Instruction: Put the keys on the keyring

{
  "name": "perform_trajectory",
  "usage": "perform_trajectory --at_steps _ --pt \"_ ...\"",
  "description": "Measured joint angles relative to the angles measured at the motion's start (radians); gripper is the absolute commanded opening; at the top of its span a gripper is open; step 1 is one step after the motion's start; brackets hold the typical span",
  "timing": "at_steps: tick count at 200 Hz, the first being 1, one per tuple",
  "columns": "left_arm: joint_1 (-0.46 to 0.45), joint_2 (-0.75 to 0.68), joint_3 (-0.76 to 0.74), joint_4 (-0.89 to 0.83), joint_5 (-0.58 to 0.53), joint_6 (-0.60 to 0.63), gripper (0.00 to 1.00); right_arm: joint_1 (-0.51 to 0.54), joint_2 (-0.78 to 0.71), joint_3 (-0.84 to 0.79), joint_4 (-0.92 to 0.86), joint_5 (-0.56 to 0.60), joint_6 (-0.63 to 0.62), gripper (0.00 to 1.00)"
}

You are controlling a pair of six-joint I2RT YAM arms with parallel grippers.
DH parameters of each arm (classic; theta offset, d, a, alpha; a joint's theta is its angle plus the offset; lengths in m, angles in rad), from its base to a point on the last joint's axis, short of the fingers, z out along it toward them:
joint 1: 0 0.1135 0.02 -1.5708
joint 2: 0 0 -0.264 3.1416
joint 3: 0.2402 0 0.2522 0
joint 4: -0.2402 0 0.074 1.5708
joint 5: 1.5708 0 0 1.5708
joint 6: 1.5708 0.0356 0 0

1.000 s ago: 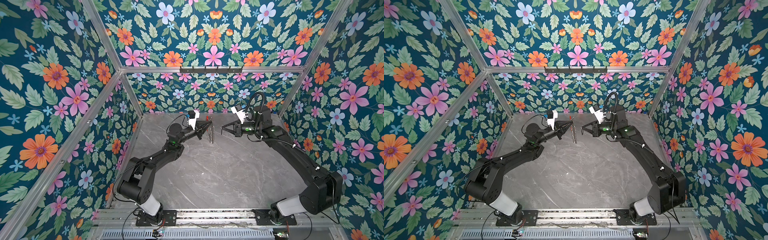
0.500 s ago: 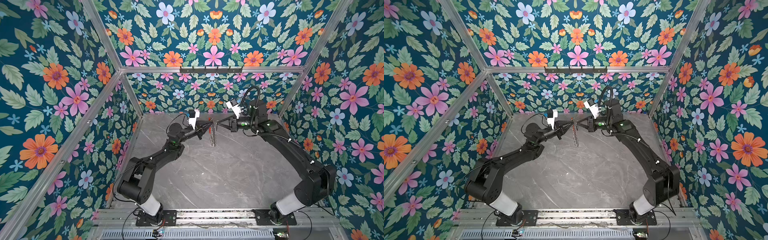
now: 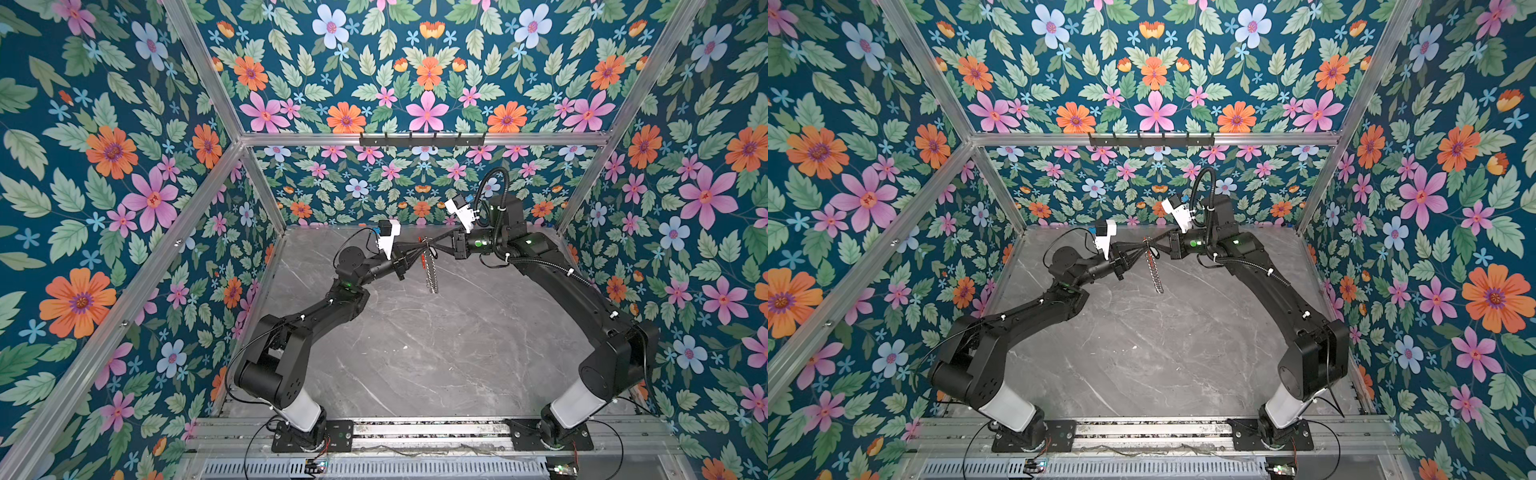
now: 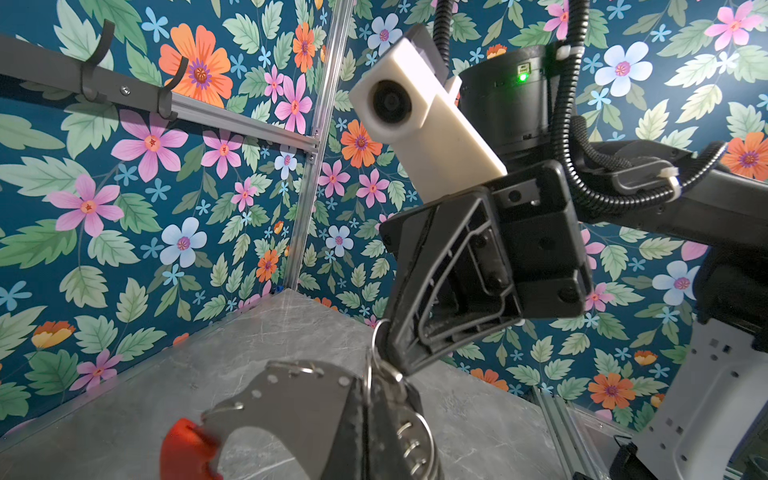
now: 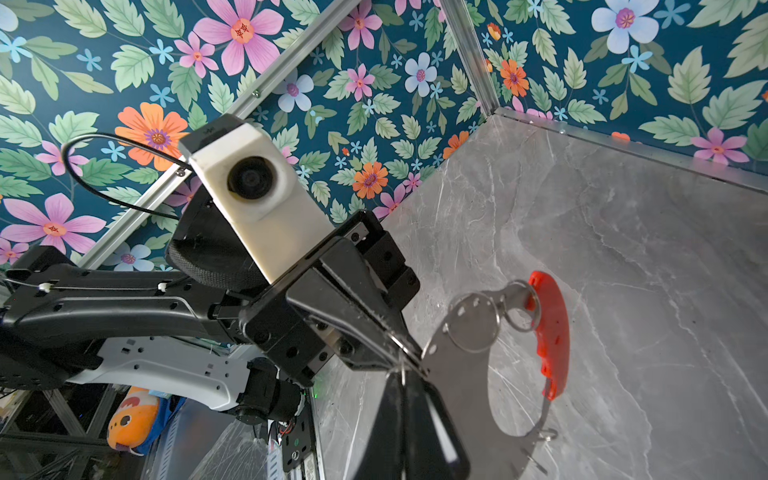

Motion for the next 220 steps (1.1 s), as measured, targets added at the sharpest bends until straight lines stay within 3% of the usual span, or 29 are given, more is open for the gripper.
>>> perform_trajectory --at_steps 115,220 --pt "0.003 -0.015 -0.024 -0.028 -0.02 0.035 0.0 0.0 0.043 0.006 0.003 0.021 0.037 0.0" --pt "0.003 -0.018 -0.066 0.119 -0.019 0.064 0.0 -0.012 0.023 -0.04 0.019 -0.051 0.063 0.0"
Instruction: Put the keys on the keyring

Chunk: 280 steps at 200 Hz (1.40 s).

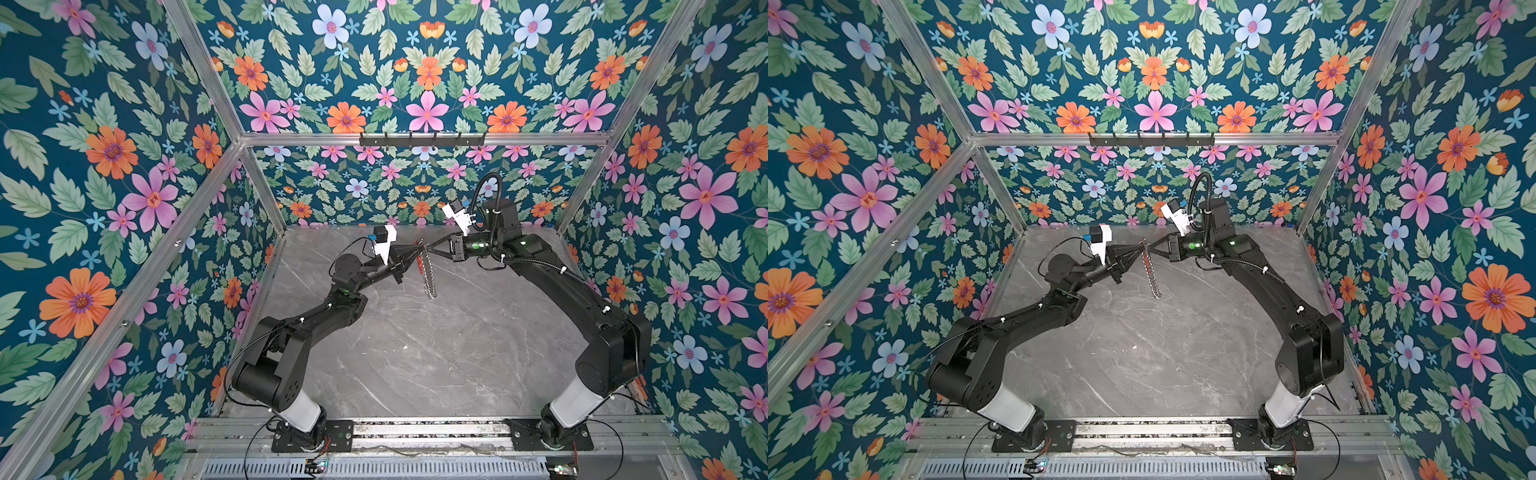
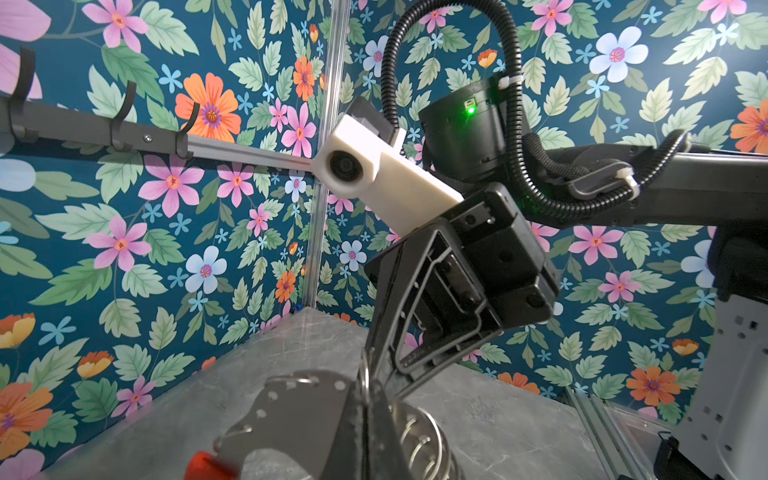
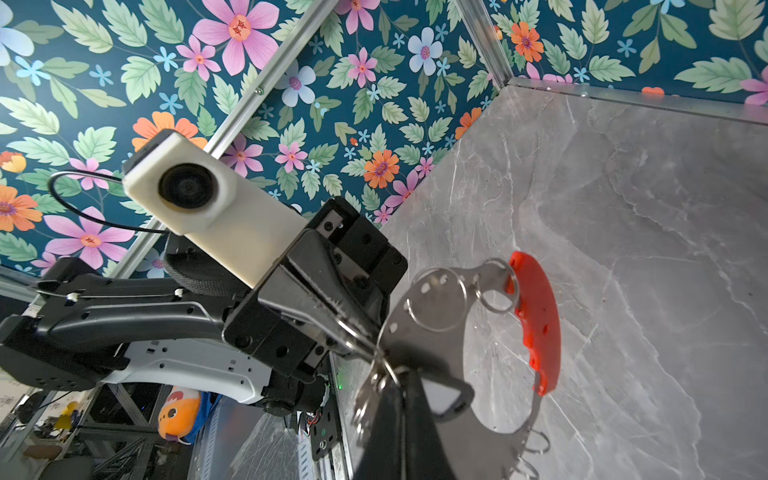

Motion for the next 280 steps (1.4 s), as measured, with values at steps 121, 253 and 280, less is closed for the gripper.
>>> perform_trajectory --at_steps 121,253,280 --pt "-0.003 0.088 0.03 0.254 0.045 -0.113 0.0 -0.049 -0.188 -0.076 -0.011 0.144 -0.027 0.33" --pt "0.008 0.163 0.111 0.416 0.094 -0.402 0.0 -0.003 -0.1 -0.044 0.213 -0.048 0.023 0.22" --pt "0.009 0.182 0.136 0.419 0.088 -0.47 0.0 0.006 -0.098 -0.05 0.225 -0.052 0.027 0.21"
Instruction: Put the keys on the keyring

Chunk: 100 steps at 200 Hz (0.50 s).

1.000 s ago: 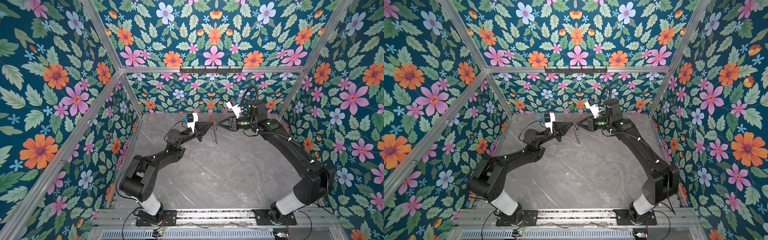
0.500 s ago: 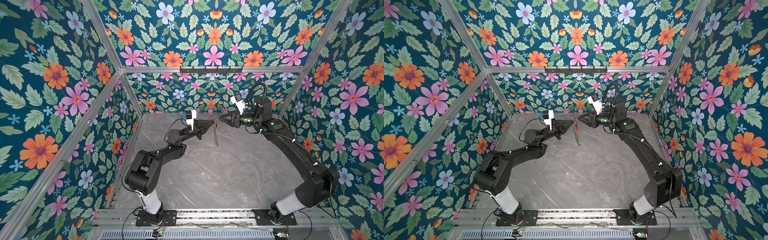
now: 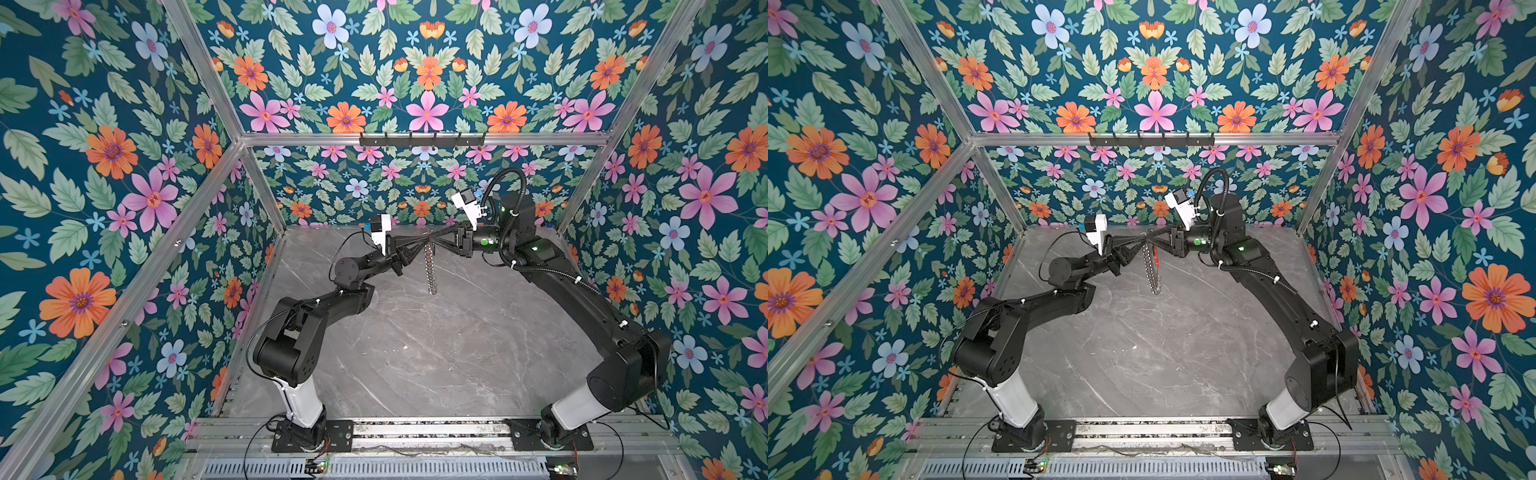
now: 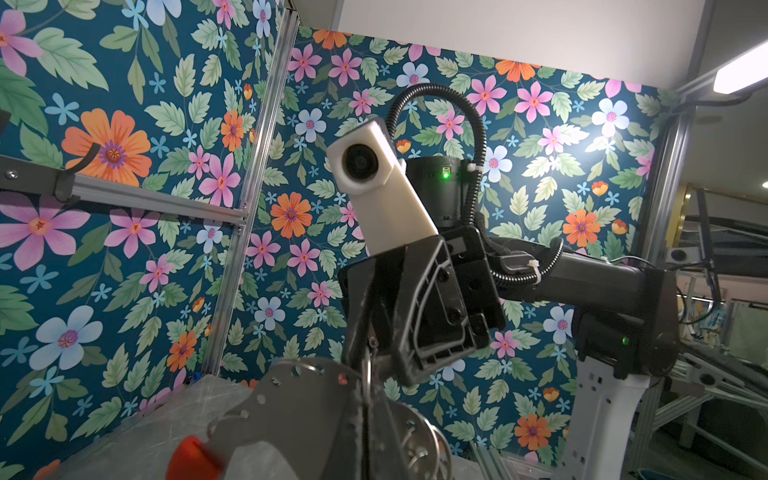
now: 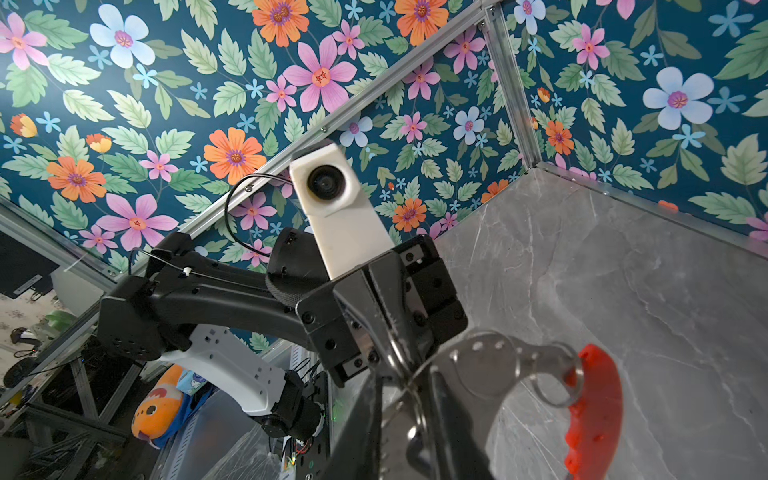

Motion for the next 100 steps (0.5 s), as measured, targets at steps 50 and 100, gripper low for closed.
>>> perform_trajectory --at_steps 50,100 --pt "0.0 0.003 0.007 0.0 -0.005 -0.05 0.0 0.0 0.013 0.0 0.028 0.0 0.011 0.14" --pt "0.003 0.005 0.01 0.002 -0.006 -0.074 0.0 0.002 0.019 0.0 0.042 0.005 0.023 0.04"
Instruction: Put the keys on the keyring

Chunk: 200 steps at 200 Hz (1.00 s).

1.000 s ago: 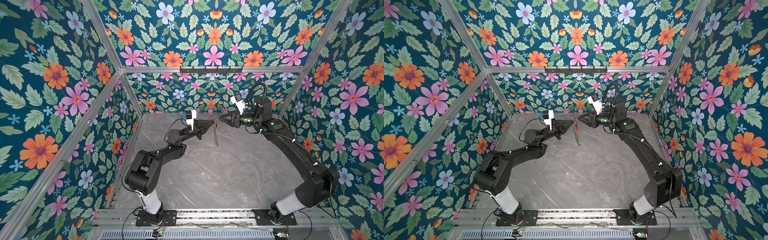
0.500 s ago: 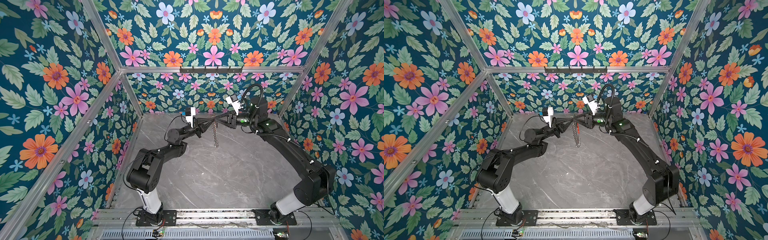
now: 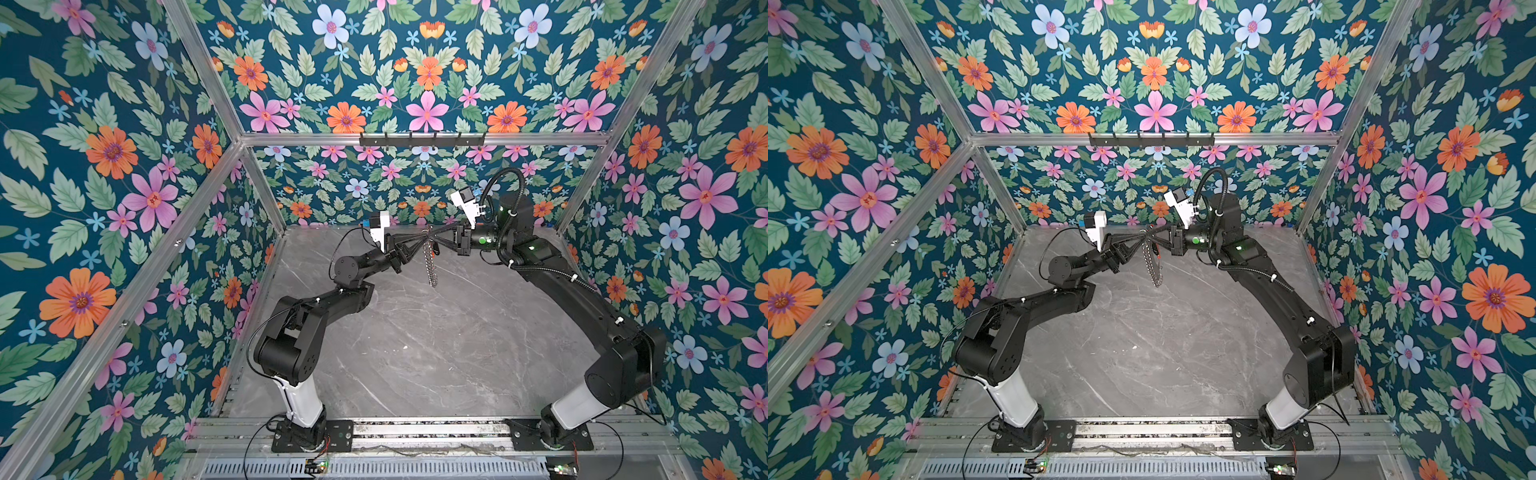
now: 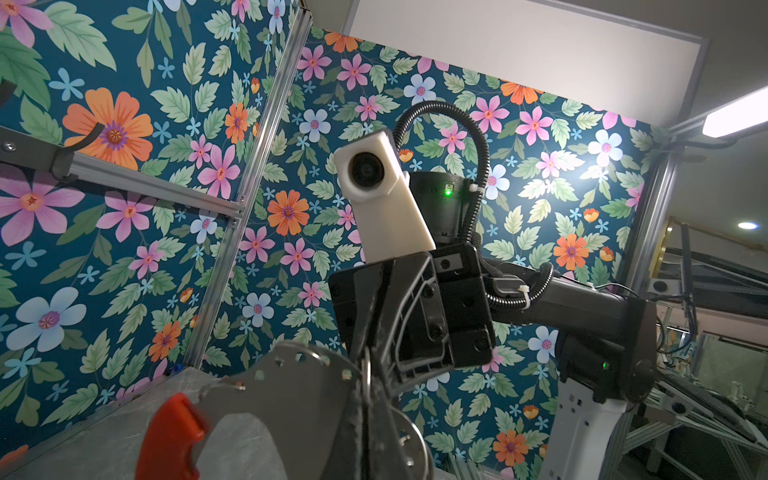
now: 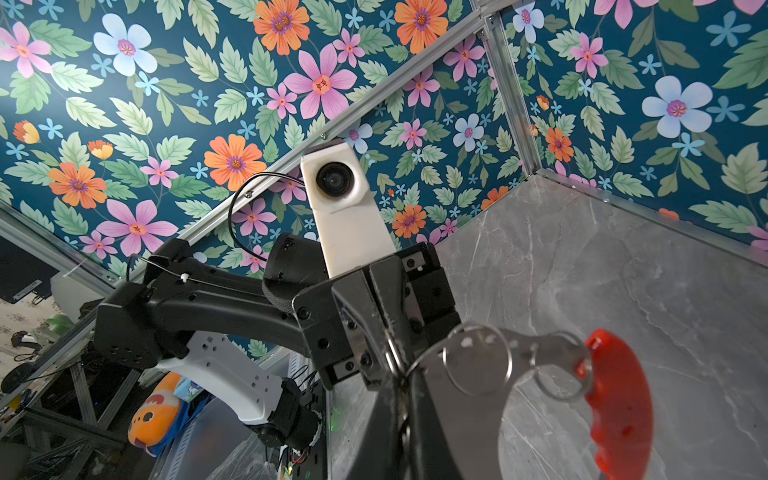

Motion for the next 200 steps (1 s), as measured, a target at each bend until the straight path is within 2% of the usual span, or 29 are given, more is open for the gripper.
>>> perform_trajectory --at_steps 20,71,92,121,151,176,188,200 --pt "0.0 0.002 0.0 0.003 -0.002 -0.003 0.0 0.001 0.0 0.0 0.001 0.004 0.001 0.0" --pt "0.002 0.012 0.003 0.023 -0.007 -0.01 0.0 0.006 0.002 0.0 0.015 0.012 0.003 0.0" --pt "0.002 0.013 0.003 0.024 -0.008 -0.014 0.18 0.007 0.002 0.0 0.016 0.015 0.003 0.0" --pt "0.005 -0.002 -0.02 0.0 -0.004 0.032 0.37 0.01 0.0 0.0 0.011 0.029 -0.007 0.0" --pt "0.029 -0.051 -0.056 -0.077 0.033 0.146 0.4 0.013 -0.007 0.006 -0.052 0.076 -0.069 0.0" --pt "0.081 -0.119 -0.067 -0.233 0.081 0.29 0.38 0.013 -0.005 0.024 -0.129 0.117 -0.143 0.0" --pt "0.097 -0.156 -0.043 -0.362 0.119 0.413 0.38 0.014 0.002 0.034 -0.17 0.134 -0.183 0.0" --pt "0.098 -0.192 0.013 -0.572 0.158 0.6 0.38 0.017 0.01 0.042 -0.214 0.153 -0.222 0.0"
